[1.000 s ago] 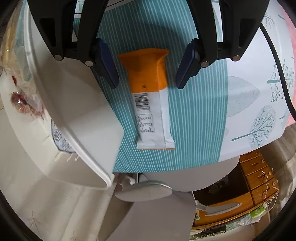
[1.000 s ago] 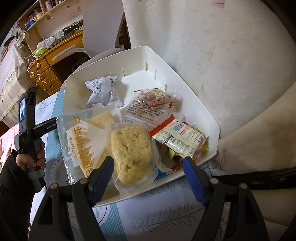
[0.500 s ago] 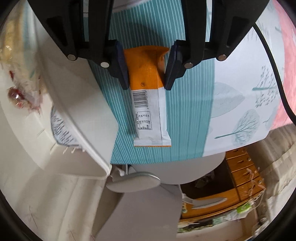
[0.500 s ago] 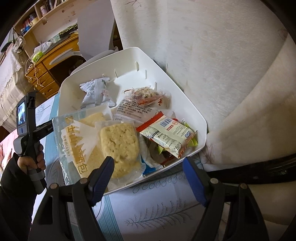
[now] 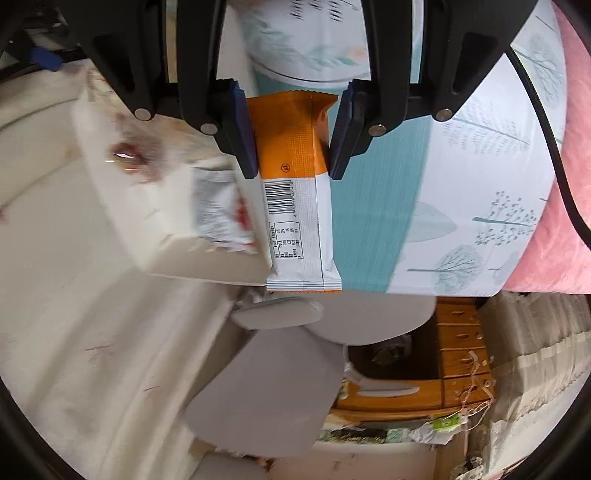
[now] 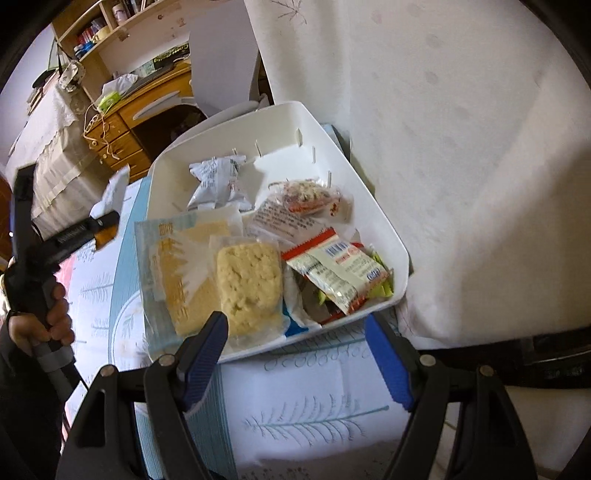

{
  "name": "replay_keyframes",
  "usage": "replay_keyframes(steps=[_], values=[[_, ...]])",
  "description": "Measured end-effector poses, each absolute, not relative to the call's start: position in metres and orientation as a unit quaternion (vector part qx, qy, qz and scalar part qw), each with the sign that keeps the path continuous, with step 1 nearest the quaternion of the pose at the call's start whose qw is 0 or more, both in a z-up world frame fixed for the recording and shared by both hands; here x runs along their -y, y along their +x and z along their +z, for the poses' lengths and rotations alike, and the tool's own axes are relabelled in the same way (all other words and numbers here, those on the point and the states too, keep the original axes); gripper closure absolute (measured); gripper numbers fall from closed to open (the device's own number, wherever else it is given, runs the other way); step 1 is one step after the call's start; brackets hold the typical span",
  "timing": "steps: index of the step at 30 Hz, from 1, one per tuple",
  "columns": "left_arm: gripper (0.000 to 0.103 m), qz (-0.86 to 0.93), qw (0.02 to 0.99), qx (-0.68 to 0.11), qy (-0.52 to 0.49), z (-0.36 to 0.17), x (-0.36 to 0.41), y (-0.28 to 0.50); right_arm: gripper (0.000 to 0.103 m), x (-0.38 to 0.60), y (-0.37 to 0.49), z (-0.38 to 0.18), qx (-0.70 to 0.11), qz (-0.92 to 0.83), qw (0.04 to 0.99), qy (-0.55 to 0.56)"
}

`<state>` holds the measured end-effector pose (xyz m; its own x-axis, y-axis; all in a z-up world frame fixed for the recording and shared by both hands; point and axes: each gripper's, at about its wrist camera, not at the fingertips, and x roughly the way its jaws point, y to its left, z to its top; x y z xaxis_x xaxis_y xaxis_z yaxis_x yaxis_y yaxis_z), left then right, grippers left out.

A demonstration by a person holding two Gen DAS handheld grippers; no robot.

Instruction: Organize snacks

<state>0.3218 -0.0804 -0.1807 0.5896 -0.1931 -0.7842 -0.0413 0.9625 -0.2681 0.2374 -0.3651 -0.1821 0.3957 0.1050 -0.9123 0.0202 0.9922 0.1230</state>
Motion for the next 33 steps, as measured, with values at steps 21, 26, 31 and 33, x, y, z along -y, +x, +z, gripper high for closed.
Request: replay_keyframes(steps=[21,26,31,33], values=[[0.043,-0.200,0.876,-0.430,-0.092,-0.149,0.214,0.312,0.026,0.387,0.186,-0.183,-0.547,0.045,0.834,0.055],[0.032,-0.191,0.869,-0.447,-0.089,-0.156,0.200,0.280,0.022,0.374,0.166,-0.185,-0.550,0.034,0.833,0.046],[0.028,-0.172,0.850,-0.488,-0.095,-0.166,0.165,0.233,0.017,0.350,0.140,-0.174,-0.540,0.026,0.840,0.043],[0.022,-0.163,0.845,-0.502,-0.088,-0.167,0.149,0.211,0.016,0.337,0.128,-0.169,-0.535,0.023,0.844,0.038]])
